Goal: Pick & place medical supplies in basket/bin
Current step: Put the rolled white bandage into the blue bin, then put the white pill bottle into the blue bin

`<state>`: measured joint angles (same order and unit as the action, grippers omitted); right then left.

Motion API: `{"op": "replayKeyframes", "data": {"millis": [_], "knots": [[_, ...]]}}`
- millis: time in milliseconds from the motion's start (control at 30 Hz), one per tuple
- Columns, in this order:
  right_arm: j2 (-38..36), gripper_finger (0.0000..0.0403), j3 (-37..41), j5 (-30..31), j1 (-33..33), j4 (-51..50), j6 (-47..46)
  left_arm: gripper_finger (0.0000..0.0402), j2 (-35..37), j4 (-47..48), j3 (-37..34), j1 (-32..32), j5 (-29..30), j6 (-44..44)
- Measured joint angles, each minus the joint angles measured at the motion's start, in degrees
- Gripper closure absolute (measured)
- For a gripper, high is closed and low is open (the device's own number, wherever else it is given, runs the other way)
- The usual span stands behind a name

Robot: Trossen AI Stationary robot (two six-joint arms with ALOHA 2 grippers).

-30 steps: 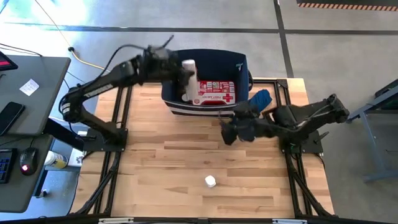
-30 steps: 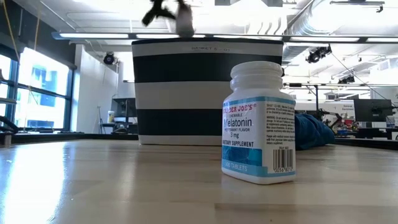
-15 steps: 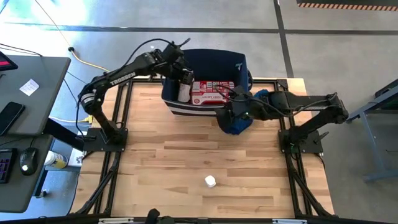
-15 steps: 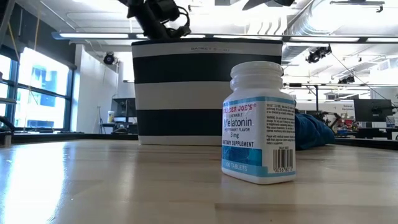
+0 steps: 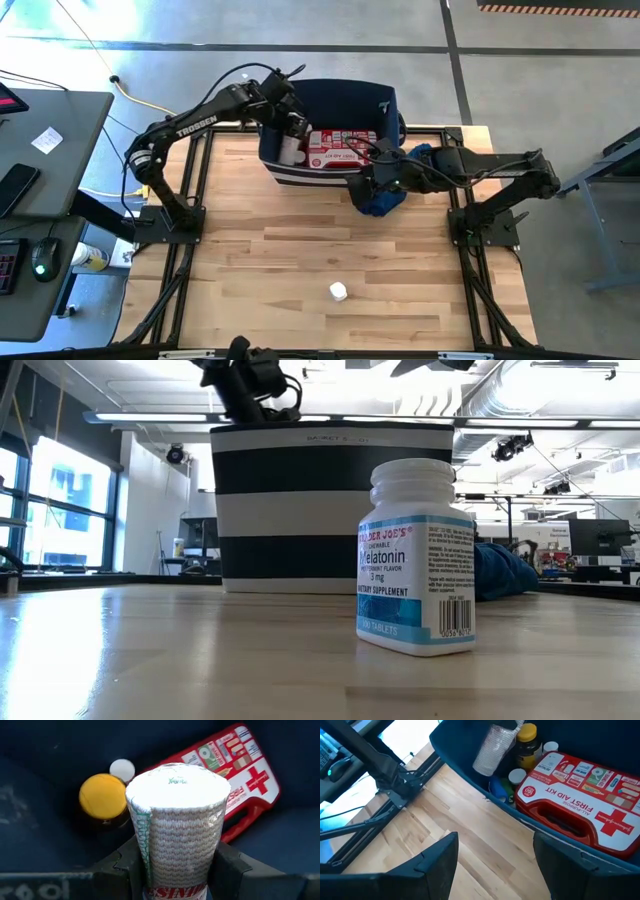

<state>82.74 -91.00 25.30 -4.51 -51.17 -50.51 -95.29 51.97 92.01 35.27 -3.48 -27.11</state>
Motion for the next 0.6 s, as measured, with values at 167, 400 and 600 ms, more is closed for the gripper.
{"op": "replayKeyframes", "data": {"millis": [167, 400, 600], "knots": [[0.00, 0.0155, 0.00, -1.88, -0.02, -0.03, 0.92, 0.0199, 0.02, 0.82, 0.00, 0.02, -0.92, -0.06], [0.00, 0.0155, 0.00, -2.44, -0.02, -0.04, 2.22, 0.0130, 0.03, 2.02, 0.02, 0.02, -1.35, -0.16], [0.00, 0.0155, 0.00, -4.20, -0.02, -0.07, 3.02, 0.0057, 0.09, 2.15, 0.02, -0.02, -3.49, -0.28]]}}
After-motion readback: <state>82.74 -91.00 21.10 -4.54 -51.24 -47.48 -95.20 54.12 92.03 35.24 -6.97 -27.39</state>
